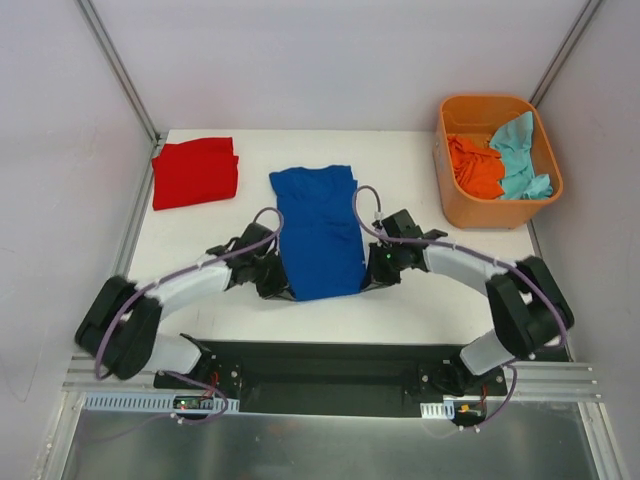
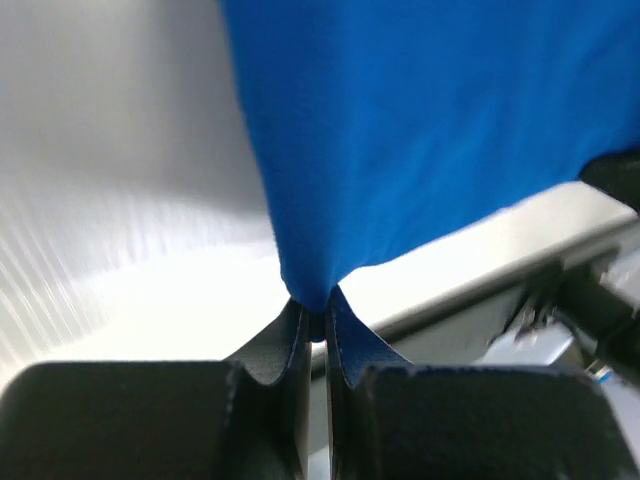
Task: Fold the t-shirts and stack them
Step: Fold the tshirt
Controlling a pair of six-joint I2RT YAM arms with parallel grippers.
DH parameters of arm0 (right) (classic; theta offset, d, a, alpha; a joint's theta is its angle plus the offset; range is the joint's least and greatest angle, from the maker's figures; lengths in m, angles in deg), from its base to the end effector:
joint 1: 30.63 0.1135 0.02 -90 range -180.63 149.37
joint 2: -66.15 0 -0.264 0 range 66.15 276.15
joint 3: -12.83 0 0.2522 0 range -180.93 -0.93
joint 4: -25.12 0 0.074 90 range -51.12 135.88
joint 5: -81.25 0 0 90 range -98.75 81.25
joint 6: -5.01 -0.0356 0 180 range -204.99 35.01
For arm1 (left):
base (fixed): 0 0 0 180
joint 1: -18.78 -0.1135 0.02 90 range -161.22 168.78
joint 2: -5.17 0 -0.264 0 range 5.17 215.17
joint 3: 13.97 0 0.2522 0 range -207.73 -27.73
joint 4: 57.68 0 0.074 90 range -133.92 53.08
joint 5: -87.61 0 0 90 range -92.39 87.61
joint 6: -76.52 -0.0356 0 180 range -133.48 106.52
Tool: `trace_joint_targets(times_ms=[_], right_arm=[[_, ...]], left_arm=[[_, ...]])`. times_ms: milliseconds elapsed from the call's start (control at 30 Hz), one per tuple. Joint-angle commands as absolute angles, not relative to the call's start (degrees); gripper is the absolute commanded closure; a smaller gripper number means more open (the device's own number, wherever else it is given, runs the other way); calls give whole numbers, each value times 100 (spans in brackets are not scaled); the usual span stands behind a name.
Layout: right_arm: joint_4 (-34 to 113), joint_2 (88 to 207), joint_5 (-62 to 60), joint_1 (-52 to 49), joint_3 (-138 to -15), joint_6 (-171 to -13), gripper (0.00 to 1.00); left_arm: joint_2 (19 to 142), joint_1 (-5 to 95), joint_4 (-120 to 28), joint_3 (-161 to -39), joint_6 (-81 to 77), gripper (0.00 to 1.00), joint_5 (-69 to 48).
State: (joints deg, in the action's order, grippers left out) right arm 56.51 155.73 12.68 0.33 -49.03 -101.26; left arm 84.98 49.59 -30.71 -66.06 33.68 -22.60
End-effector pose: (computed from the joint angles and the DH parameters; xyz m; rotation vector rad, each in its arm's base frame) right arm 0.2474 0.1636 0.1682 -0.4841 2.6538 0.7652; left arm 0.2158 -0.1430 0.1684 -0.2350 2.7248 -0.9250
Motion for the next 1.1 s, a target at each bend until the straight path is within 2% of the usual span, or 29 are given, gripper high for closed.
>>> trace_joint_targets(times_ms=[0,133,300,433,600,833,1067], right_arm=[[7197,14132,876,557,-4769,-9957,99],[7965,12832,462,655,-4953,-9984,98],[8318,12450,66,637,-5656,-9721,95],[8195,12967,-242,401,-6577,-9536,95],[7747,13820,-66,-65,-7413,-9378,95],[7676,15480,426,-513,-8627,-9184,97],[7536,16572,-426,-716,-9488,-9465,97]], left_arm=[[6866,5498,-2433,-6201,3863,100,-1840],[5477,5648,-2204,-6253,4084,100,-1681],[5447,5640,-1888,-7052,3776,100,-1286],[6183,5334,-1747,-8052,3303,100,-758],[7107,4490,-1746,-8863,2933,100,-941],[8425,4050,-1746,-9821,2607,100,-1223],[9515,3707,-1746,-10585,2344,100,-1170]])
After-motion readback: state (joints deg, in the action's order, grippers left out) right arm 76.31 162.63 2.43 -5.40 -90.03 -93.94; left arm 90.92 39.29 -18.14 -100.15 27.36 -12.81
